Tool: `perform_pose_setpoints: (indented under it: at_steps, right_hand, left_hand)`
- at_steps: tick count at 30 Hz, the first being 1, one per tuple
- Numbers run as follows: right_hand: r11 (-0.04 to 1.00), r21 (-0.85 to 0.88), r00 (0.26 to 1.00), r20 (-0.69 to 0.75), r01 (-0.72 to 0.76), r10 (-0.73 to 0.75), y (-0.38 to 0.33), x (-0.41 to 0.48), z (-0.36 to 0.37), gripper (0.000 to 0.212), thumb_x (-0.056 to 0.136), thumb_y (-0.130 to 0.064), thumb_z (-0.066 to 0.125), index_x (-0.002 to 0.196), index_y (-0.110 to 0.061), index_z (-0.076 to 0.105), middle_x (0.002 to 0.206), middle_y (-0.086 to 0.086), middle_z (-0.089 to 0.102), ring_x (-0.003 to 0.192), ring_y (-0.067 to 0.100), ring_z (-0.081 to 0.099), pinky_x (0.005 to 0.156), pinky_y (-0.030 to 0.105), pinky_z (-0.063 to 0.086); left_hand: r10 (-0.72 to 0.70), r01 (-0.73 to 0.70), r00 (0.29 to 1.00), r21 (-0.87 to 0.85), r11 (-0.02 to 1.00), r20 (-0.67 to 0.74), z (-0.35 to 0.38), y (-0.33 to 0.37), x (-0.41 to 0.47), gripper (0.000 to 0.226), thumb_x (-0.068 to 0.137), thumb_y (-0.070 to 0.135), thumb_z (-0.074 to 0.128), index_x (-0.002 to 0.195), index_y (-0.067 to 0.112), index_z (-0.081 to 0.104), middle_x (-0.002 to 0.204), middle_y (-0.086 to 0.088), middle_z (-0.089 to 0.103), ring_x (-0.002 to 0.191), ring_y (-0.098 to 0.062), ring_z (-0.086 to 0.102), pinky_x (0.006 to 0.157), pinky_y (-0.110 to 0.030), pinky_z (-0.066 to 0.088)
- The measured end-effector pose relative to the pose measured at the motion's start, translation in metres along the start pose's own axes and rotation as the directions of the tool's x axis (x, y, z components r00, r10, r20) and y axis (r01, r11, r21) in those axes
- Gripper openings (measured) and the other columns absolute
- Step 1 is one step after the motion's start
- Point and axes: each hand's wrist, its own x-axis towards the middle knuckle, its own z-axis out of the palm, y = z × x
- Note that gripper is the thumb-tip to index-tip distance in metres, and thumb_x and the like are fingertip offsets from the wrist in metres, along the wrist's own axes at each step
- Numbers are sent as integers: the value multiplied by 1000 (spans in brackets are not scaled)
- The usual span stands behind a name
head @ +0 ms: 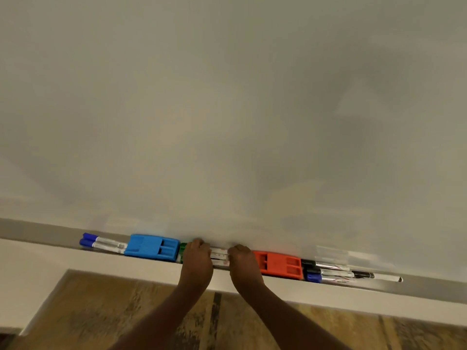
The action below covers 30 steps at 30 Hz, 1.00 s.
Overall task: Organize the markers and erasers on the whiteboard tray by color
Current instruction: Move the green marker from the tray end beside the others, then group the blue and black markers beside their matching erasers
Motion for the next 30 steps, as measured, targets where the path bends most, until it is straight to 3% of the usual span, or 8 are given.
perform_pose_setpoints:
  at_steps: [4,8,11,17,23,26,30]
  right_hand:
    - [998,-67,997,-82,-5,0,11,-9,-18,19,65,6,67,73,-11,66,75,8,68,68,25,63,58,29,48]
    - [999,-25,983,-180,-44,38,37,-19,-35,13,71,1,62,74,-11,65,77,10,69,69,28,62,61,34,50]
    - [994,16,971,-212,-107,108,65,-30,-46,10,77,-4,58,80,-10,65,82,10,69,74,28,62,66,37,52]
    - [951,78,902,-300,-299,309,125,-59,-72,11,72,0,61,68,-9,62,67,11,65,61,30,58,53,33,43]
    - [860,176,784,-355,-479,510,187,-86,-91,17,78,4,58,67,-10,59,65,6,60,58,21,51,49,33,42]
    - [801,252,720,-351,-543,599,217,-98,-101,13,83,2,56,80,-7,64,75,7,63,66,21,54,56,33,50]
    - [747,301,691,-287,-593,664,244,-109,-110,11,87,-3,53,87,-8,63,84,8,64,72,22,58,64,38,56]
  left_hand:
    - [78,-81,995,-43,996,-56,10,22,-2,18,87,20,58,102,12,64,111,-8,61,102,-22,55,89,-31,45]
    - [154,-167,982,-127,978,-108,20,52,-6,13,82,6,60,93,4,67,97,-16,64,91,-30,58,82,-39,48]
    - [215,-224,974,-159,962,-72,32,78,-9,12,83,6,56,87,5,67,91,-15,65,88,-30,58,82,-39,47]
    - [331,-315,943,-243,917,24,64,135,-28,16,88,12,52,88,9,68,88,-9,68,86,-23,60,79,-28,43]
    - [312,-247,933,-310,918,178,92,185,-52,16,91,13,50,90,8,65,87,-11,65,82,-24,58,68,-27,39]
    - [261,-193,938,-286,939,226,104,205,-61,15,90,16,54,94,4,63,94,-15,65,90,-28,60,72,-30,42]
    - [130,-77,962,-216,973,242,119,220,-72,21,91,19,53,109,10,60,110,-7,63,104,-21,57,86,-28,45]
